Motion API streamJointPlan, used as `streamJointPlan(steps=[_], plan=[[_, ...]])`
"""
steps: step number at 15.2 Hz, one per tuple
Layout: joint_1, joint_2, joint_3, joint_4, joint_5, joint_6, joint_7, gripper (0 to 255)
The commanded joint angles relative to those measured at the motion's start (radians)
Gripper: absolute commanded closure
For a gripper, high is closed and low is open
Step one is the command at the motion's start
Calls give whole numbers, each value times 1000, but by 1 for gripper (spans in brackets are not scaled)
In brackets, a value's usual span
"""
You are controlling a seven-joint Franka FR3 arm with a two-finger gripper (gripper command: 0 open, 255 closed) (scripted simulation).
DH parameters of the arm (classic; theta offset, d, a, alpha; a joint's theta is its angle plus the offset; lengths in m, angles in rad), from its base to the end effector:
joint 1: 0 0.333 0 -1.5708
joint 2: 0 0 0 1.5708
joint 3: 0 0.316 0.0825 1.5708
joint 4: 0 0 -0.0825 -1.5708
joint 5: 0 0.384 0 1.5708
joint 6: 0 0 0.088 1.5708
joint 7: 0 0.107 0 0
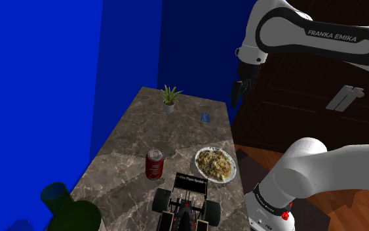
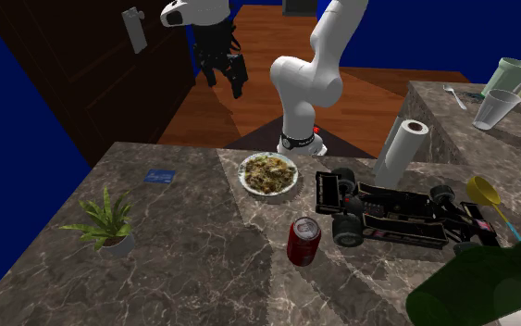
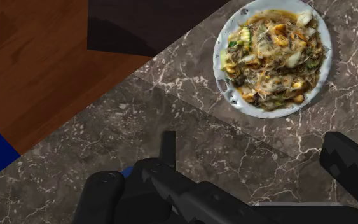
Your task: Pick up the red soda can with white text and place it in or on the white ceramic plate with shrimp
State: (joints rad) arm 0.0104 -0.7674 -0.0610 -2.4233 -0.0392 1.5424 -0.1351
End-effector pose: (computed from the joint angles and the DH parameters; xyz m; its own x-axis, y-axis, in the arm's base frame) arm 0.3045 -0.0237 0.5504 0.9880 0.1053 -0.1126 0.1039 -0.9944 -0.0186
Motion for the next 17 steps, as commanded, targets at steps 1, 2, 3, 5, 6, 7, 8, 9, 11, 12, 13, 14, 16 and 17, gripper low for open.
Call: streamJointPlan(steps=[1, 2, 3, 5, 6, 7, 8, 9, 11, 12, 13, 14, 16, 17], plan=[[0, 0, 0, 0, 0, 0, 0, 0], [7, -5, 22, -16, 18, 15, 30, 0], [14, -8, 44, -31, 35, 30, 59, 0], [30, -9, 89, -56, 71, 64, 118, 0], [38, -7, 112, -67, 89, 81, 147, 0], [46, -3, 135, -76, 107, 99, 176, 0], [54, 3, 159, -84, 124, 118, 206, 0], [62, 11, 182, -90, 141, 137, 235, 0], [77, 31, 229, -98, 173, 178, 292, 0], [84, 44, 253, -100, 189, 199, 321, 0], [91, 59, 277, -101, 203, 220, 350, 0], [97, 76, 301, -100, 216, 242, 379, 0], [107, 114, 350, -93, 240, 286, 436, 0], [112, 136, 374, -87, 250, 309, 465, 0]])
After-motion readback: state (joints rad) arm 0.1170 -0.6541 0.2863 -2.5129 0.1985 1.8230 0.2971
